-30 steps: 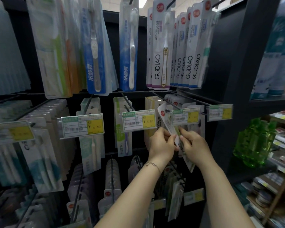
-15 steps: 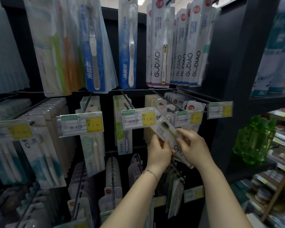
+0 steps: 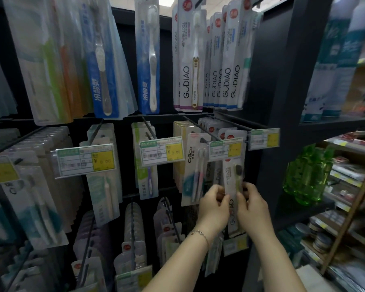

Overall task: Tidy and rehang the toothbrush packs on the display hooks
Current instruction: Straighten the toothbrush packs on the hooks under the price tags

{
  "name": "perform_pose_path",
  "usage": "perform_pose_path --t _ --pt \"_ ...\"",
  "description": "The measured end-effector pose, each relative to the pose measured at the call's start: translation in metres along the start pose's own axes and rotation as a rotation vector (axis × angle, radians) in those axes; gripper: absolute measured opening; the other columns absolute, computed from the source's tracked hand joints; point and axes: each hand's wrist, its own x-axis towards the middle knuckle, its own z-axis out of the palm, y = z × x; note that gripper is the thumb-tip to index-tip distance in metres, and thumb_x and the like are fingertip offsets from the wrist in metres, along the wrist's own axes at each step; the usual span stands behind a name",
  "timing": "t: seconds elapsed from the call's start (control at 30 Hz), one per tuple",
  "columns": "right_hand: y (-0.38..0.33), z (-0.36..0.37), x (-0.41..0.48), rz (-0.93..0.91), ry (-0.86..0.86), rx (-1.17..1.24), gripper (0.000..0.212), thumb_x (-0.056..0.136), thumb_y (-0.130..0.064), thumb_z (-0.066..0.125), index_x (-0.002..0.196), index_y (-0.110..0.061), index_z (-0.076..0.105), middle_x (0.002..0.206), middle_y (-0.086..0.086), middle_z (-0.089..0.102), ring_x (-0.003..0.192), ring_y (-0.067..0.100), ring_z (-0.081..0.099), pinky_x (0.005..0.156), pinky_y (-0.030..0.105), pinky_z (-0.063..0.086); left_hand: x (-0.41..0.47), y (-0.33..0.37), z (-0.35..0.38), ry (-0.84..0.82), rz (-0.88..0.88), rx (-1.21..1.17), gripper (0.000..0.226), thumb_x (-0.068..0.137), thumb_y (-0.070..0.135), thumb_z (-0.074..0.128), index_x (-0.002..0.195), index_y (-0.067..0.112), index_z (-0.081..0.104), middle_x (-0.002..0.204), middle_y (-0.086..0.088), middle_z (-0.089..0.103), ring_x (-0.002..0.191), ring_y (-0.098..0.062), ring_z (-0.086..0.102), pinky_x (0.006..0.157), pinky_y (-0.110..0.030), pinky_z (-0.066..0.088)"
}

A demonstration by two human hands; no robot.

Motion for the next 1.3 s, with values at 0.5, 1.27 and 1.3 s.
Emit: perform_pose_path --t 0.5,1.27,1.3 --pt "-0.009 -0.010 0.031 -0.055 0.129 -0.028 0.031 0.101 -0.023 0.044 0.131 -0.020 0.052 0.116 0.007 0.062 0.102 0.026 0.060 0.083 0.039 0.050 0.019 0.015 0.019 0.035 0.148 0.002 0.012 0.100 0.018 0.056 0.106 0.027 0.062 0.096 0.009 0.071 0.087 -0.002 0.067 0.082 -0.034 0.060" --pt "-0.019 -0.004 0.020 0.109 0.252 0.055 0.033 0.098 -0.023 0.055 0.129 -0.012 0.058 0.117 0.009 0.064 0.103 0.026 0.061 0.080 0.028 0.043 0.025 0.012 0.009 0.091 0.168 0.119 0.016 0.099 0.018 0.059 0.113 0.022 0.065 0.102 0.009 0.070 0.095 0.000 0.064 0.087 -0.024 0.056" --pt "-0.020 -0.003 0.018 0.100 0.269 0.058 0.031 0.097 -0.022 0.056 0.127 -0.012 0.059 0.116 0.008 0.063 0.101 0.024 0.060 0.079 0.027 0.041 0.024 0.012 0.007 0.099 0.164 0.129 0.015 0.099 0.019 0.060 0.112 0.022 0.064 0.101 0.011 0.068 0.094 0.001 0.063 0.086 -0.024 0.056"
